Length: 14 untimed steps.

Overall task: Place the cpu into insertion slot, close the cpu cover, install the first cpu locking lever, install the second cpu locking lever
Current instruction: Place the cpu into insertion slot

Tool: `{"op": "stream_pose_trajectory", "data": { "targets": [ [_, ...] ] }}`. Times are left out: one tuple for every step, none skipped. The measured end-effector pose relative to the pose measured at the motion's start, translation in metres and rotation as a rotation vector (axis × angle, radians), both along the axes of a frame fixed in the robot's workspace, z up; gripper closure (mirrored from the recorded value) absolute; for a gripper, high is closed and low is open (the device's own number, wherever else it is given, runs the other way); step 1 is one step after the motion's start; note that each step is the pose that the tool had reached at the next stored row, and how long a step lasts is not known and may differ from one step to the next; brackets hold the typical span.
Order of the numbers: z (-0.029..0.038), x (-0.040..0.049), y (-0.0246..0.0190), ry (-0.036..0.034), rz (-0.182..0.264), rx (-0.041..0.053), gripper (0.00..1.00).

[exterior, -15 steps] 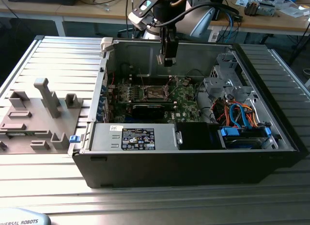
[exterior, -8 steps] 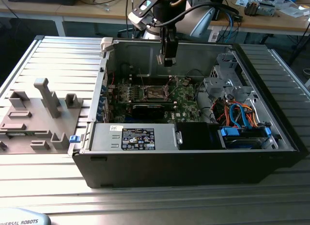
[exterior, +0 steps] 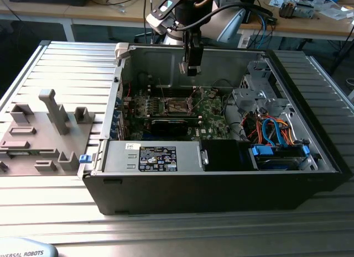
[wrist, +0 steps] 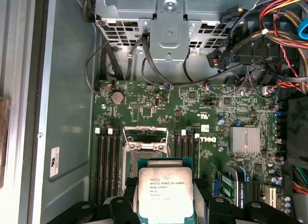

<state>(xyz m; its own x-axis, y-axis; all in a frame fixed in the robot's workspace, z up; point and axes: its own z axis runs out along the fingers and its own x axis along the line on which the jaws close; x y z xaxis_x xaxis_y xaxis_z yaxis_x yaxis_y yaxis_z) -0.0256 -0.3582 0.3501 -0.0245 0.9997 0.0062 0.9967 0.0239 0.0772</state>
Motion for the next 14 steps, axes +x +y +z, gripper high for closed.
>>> {"op": "stream_pose_trajectory", "data": {
  "targets": [
    [0.0000, 0.0000, 0.0000, 0.0000, -0.001, 0.0000, 0.46],
    [0.0000, 0.0000, 0.0000, 0.0000, -0.001, 0.0000, 0.46],
    [0.0000, 0.0000, 0.0000, 0.0000, -0.002, 0.0000, 0.46],
    [0.0000, 0.0000, 0.0000, 0.0000, -0.002, 0.0000, 0.46],
    [0.0000, 0.0000, 0.0000, 0.0000, -0.003, 0.0000, 0.46],
    [0.0000, 0.0000, 0.0000, 0.0000, -0.003, 0.0000, 0.46],
    [0.0000, 0.0000, 0.0000, 0.0000, -0.004, 0.0000, 0.46],
    [0.0000, 0.0000, 0.0000, 0.0000, -0.005, 0.0000, 0.46],
    [0.0000, 0.0000, 0.0000, 0.0000, -0.006, 0.0000, 0.46],
    [0.0000, 0.0000, 0.0000, 0.0000, -0.006, 0.0000, 0.46],
    [0.0000, 0.0000, 0.0000, 0.0000, -0.007, 0.0000, 0.46],
    [0.0000, 0.0000, 0.0000, 0.0000, -0.007, 0.0000, 0.46],
    [0.0000, 0.0000, 0.0000, 0.0000, -0.007, 0.0000, 0.46],
    [0.0000, 0.0000, 0.0000, 0.0000, -0.008, 0.0000, 0.46]
  ]
}}
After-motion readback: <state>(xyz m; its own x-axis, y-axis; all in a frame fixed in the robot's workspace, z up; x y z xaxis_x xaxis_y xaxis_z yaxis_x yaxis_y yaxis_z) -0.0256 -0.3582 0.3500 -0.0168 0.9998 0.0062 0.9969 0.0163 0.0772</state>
